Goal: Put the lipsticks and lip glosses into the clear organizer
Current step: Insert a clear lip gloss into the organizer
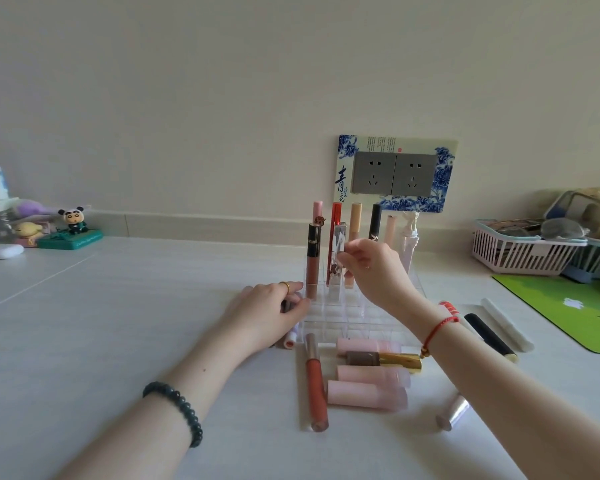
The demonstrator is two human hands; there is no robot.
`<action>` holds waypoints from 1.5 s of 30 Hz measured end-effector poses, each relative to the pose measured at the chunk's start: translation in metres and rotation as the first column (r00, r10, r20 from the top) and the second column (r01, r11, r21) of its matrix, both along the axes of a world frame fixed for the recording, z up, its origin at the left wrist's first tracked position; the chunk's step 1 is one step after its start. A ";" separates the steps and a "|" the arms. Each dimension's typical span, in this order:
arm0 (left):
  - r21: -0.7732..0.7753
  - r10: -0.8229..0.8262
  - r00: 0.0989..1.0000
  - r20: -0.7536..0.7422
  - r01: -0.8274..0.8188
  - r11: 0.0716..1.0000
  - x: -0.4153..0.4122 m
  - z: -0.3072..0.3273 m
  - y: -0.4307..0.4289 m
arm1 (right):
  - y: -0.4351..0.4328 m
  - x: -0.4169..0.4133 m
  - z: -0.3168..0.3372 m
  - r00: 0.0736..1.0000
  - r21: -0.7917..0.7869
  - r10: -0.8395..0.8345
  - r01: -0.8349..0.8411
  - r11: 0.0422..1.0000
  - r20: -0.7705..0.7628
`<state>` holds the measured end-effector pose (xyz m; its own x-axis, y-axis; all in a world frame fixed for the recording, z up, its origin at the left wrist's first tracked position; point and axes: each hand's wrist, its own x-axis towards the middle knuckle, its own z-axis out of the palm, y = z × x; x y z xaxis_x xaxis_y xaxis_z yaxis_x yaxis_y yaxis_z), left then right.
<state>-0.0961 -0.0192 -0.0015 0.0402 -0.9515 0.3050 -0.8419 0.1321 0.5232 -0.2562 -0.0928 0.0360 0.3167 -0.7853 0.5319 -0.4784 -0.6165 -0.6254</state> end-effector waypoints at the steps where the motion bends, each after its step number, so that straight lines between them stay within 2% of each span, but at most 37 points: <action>1: -0.004 0.002 1.000 0.000 -0.002 1.000 0.000 0.000 0.000 | 0.000 0.000 0.000 1.000 0.006 0.002 -0.002 1.000 0.005; 24: -0.067 0.028 0.999 0.043 -0.025 0.997 0.004 -0.005 -0.007 | 0.001 -0.002 0.001 0.999 0.036 0.040 -0.042 0.998 0.031; 45: -0.034 0.037 0.998 0.045 -0.035 0.999 0.005 -0.005 -0.008 | 0.001 -0.004 0.000 0.999 0.049 0.046 -0.046 0.998 0.003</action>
